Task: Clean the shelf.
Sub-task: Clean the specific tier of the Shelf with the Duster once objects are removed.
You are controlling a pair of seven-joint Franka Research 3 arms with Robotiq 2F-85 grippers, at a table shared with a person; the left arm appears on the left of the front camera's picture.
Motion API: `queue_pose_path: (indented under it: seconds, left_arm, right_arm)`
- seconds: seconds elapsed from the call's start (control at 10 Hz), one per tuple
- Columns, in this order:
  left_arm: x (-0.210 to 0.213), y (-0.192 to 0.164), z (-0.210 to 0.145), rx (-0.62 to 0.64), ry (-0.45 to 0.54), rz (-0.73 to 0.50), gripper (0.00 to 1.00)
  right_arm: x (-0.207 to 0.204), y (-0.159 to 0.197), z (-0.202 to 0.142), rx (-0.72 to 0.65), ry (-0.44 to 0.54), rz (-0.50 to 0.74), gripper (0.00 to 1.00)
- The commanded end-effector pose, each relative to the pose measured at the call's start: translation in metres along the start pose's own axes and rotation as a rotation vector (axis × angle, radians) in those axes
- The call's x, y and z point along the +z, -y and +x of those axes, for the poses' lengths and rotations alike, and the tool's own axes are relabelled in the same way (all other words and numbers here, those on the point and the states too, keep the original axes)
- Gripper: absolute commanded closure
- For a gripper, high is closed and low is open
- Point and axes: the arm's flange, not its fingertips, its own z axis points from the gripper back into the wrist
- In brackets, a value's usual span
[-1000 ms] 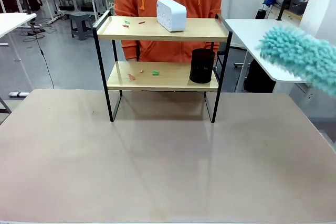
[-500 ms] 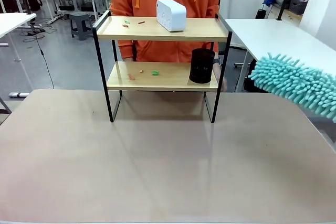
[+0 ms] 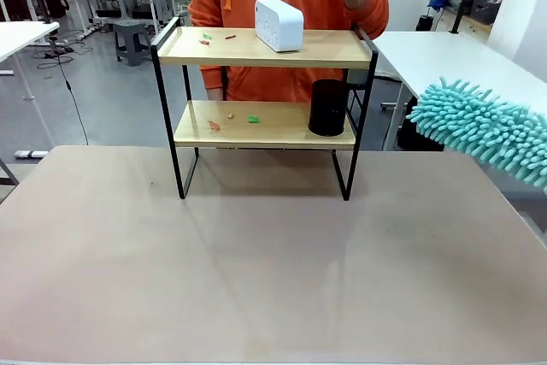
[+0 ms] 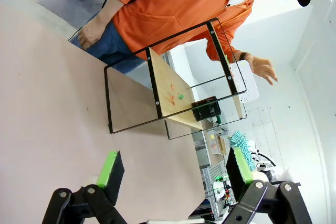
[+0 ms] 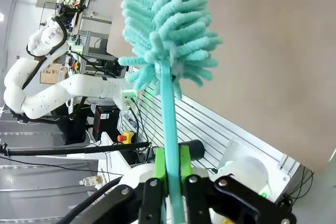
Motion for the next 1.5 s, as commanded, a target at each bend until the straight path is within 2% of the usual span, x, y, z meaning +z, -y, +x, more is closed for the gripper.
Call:
queue_pose_path:
  seconds: [0.0,0.9,1.0,1.1,1.3,1.4]
  left_arm:
    - [0.0,0.001,0.0,-0.008,0.008,-0.017,0.0]
    - [0.0,0.001,0.0,-0.008,0.008,-0.017,0.0]
    - [0.0,0.001,0.0,-0.008,0.008,-0.017,0.0]
    - [0.0,0.001,0.0,-0.008,0.008,-0.017,0.0]
    - [0.0,0.001,0.0,-0.008,0.008,-0.017,0.0]
    - [0.0,0.001,0.0,-0.008,0.008,-0.017,0.0]
  right_arm:
    - [0.001,-0.002,0.001,0.002,0.024,0.015,1.0]
    - [0.001,-0.002,0.001,0.002,0.024,0.015,1.0]
    - [0.0,0.0,0.0,0.0,0.0,0.0,0.87]
    - [0.007,-0.029,0.013,0.01,0.044,-0.138,0.87]
    - [0.021,-0.104,0.051,0.099,0.116,-0.297,0.87]
    - [0.006,-0.138,0.082,0.163,0.075,-0.343,0.87]
